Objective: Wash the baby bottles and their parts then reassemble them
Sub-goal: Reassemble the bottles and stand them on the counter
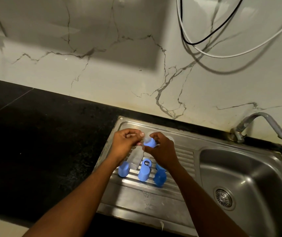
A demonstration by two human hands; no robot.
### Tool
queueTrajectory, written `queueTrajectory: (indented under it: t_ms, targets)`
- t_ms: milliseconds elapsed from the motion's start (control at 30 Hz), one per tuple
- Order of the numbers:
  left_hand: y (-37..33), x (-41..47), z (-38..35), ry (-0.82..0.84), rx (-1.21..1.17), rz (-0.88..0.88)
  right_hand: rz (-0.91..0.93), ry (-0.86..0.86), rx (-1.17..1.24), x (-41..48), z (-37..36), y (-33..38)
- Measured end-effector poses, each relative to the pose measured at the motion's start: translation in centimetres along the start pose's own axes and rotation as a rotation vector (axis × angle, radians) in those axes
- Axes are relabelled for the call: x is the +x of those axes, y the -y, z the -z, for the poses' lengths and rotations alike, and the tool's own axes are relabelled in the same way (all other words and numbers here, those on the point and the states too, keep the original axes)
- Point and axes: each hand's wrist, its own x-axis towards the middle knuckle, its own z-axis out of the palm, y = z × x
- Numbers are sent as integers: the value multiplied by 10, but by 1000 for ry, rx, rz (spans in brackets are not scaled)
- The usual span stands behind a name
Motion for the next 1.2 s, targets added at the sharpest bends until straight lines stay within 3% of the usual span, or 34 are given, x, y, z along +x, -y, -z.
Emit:
queueTrajectory:
  t_ms: [67, 133, 267, 500, 667, 800, 900, 1033, 1200]
  targets:
    - [18, 5, 7, -118, -24, 123, -75, -37, 51, -5, -1, -7]
    - [46, 15, 14, -189, 263, 166, -137, -47, 185, -10, -2, -13]
    - [76, 26, 6, 34, 742, 234, -259, -88, 462, -15, -3, -12]
    - [93, 34, -14, 135, 1062, 320, -336, -104, 630, -17, -10, -8]
    - [90, 37, -6, -1, 787, 306, -421, -102, 810, -14, -11, -7]
    - [61, 31, 7, -141, 527, 150, -420, -108, 891, -6, -9, 4]
    - [33, 19, 9, -104, 344, 60, -390, -73, 855, 11, -3, 18]
    - [10, -5, 3, 20, 262, 25, -228, 120, 695, 31, 9, 38]
    - [-11, -22, 4, 1, 189, -5, -192, 426, 822, 36, 23, 46]
